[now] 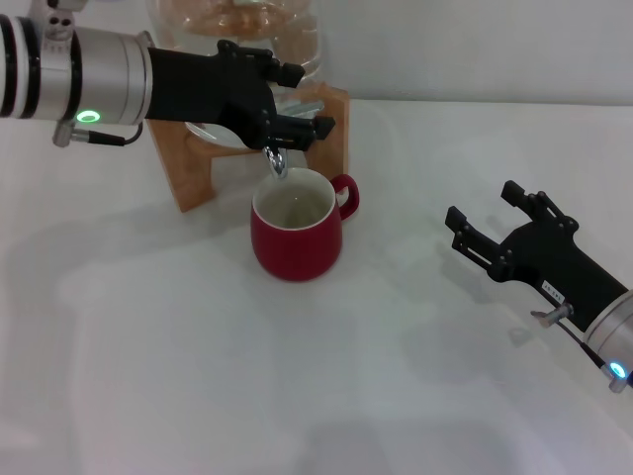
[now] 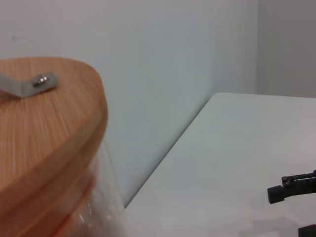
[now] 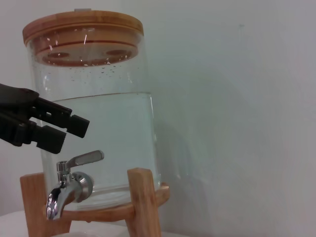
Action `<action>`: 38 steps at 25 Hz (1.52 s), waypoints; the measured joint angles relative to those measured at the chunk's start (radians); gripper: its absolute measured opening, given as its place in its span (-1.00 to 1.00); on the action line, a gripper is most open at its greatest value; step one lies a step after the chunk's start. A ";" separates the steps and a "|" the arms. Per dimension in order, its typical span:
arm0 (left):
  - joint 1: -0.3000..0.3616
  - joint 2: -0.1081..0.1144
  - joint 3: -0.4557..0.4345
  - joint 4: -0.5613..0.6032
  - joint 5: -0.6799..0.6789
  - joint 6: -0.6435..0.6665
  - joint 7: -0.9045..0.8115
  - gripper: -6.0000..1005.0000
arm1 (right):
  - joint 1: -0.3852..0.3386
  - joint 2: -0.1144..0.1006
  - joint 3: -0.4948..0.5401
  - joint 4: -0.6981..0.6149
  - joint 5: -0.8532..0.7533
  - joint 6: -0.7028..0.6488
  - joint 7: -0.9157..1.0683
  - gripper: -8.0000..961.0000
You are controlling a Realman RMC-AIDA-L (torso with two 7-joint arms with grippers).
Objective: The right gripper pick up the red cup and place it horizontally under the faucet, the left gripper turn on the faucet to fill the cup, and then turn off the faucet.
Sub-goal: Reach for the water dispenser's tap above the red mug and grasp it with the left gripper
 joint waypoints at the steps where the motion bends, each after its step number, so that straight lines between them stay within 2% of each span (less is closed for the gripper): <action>1: -0.001 0.000 0.000 -0.001 0.001 0.002 0.002 0.51 | 0.000 0.000 0.000 0.000 0.000 0.000 0.000 0.81; 26: -0.029 -0.002 0.051 -0.039 0.029 0.056 0.021 0.51 | 0.002 0.000 0.000 0.002 0.000 0.000 0.000 0.81; 38: -0.061 -0.001 0.051 -0.105 0.029 0.094 0.069 0.51 | 0.001 0.000 0.000 0.002 0.000 0.000 0.000 0.81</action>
